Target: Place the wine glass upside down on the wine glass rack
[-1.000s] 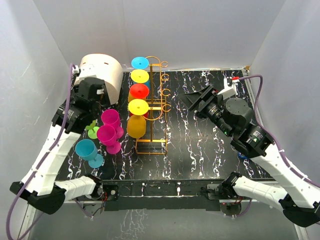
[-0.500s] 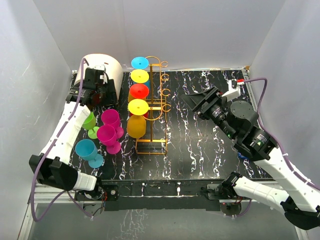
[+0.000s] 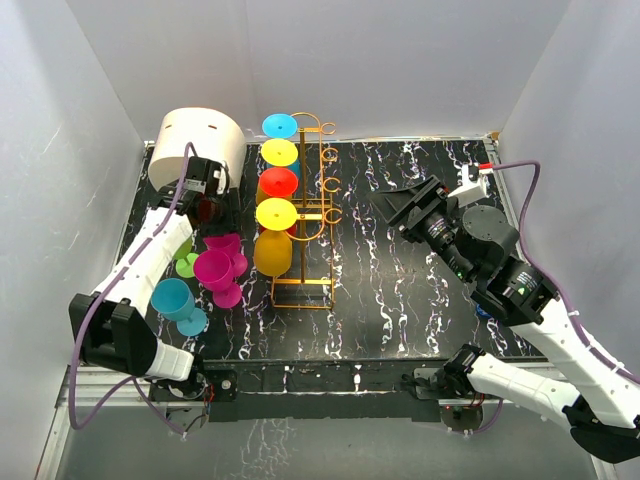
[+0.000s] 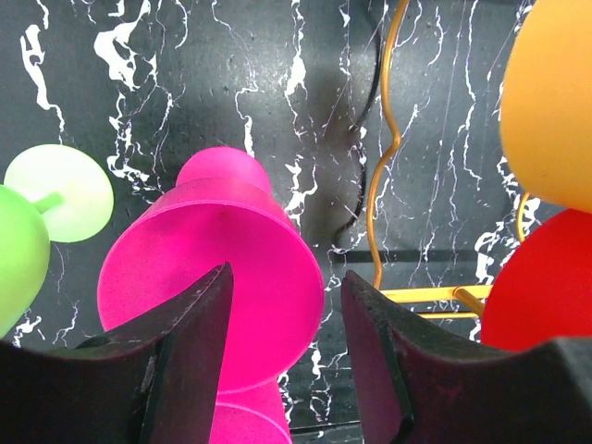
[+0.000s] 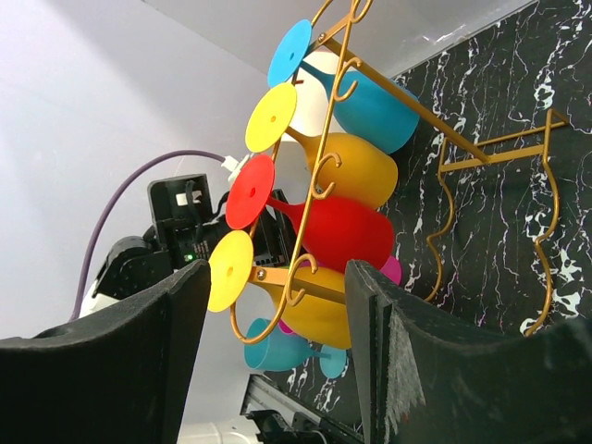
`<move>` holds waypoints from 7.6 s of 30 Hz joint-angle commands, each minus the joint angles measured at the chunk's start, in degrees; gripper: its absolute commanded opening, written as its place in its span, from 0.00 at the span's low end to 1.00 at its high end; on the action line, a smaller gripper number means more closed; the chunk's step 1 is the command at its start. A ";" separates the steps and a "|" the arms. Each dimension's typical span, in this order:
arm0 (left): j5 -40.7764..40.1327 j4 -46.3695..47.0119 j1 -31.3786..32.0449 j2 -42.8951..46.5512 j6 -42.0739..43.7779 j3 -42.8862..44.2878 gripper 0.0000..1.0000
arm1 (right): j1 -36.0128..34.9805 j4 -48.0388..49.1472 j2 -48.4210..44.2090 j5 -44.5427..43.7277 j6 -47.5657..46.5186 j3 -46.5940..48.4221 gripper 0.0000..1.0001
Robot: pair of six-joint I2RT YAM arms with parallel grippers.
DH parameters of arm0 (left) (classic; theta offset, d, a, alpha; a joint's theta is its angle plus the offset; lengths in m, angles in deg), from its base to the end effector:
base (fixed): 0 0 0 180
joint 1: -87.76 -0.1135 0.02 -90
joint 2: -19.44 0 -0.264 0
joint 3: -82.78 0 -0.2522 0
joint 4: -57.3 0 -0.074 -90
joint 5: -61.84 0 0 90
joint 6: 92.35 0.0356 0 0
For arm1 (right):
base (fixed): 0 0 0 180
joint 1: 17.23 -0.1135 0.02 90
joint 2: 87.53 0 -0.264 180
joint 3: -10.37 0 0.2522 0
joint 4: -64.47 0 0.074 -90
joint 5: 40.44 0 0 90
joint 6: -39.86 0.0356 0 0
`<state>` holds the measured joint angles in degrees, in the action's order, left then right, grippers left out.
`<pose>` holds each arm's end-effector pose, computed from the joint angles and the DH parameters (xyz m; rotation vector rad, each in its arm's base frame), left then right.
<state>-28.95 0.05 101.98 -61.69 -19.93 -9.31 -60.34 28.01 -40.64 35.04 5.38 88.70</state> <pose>0.2904 -0.0731 0.3196 -0.0784 2.4637 -0.2263 0.1250 0.1047 0.4283 0.3951 1.7307 1.0784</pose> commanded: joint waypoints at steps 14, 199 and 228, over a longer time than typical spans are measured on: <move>-3.00 -1.72 -0.07 -1.73 0.97 0.72 0.08 | -0.24 -0.07 0.79 -0.87 -3.12 1.57 0.57; -7.85 38.63 30.87 29.73 12.24 1.22 0.83 | -0.25 15.29 -9.06 -23.62 -26.33 -4.17 0.00; -22.32 38.19 30.81 37.56 5.40 -4.01 0.84 | 19.64 28.39 23.78 18.28 -48.63 9.15 0.00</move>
<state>-48.67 38.37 132.73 -23.76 -11.65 -15.00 -42.07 50.15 -20.79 38.25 -44.23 91.37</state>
